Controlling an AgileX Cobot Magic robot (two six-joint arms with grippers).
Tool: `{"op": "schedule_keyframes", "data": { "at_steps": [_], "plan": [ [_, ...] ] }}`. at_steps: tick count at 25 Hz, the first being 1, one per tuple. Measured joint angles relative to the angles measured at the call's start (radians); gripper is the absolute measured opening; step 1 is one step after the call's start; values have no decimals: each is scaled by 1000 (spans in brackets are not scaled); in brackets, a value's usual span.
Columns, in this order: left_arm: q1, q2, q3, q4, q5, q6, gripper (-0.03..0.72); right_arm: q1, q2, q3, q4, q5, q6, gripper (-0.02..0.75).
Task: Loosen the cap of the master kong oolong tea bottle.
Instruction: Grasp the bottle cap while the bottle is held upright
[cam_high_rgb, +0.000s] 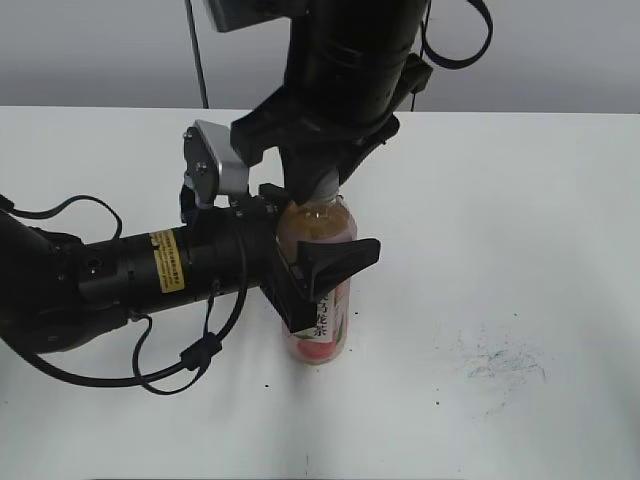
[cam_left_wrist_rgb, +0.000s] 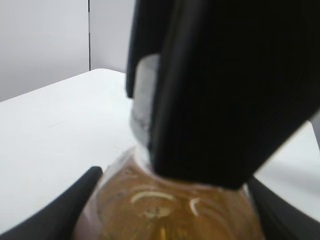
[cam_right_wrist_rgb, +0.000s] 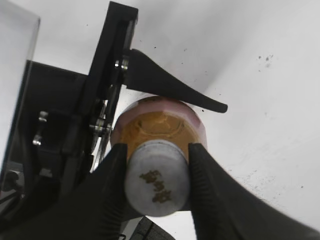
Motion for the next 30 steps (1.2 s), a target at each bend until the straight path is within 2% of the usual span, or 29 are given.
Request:
{"op": "schedule_keyframes", "data": {
  "at_steps": [5, 13, 20, 30],
  "plan": [
    [0, 0, 0, 0, 0, 1, 448, 0, 0, 0, 19, 0, -231, 277],
    [0, 0, 1, -4, -4, 7, 448, -6, 0, 0, 33, 4, -826, 277],
    [1, 0, 1, -4, -5, 14, 448, -6, -1, -3, 33, 7, -1154, 279],
    [1, 0, 1, 8, -5, 19, 448, -6, -3, -5, 43, 6, -1784, 282]
  ]
}}
